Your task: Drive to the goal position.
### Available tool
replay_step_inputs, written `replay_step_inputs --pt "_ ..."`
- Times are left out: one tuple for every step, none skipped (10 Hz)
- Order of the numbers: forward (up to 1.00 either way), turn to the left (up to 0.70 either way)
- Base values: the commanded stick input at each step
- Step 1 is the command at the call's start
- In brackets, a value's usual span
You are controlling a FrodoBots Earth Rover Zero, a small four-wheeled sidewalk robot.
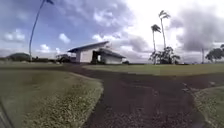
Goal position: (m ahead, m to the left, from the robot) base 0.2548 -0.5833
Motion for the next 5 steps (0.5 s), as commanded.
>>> replay_step_inputs --pt "0.00 0.00" --pt "0.00 0.00" --pt "0.00 0.00" --pt "0.00 0.00" --pt "0.00 0.00"
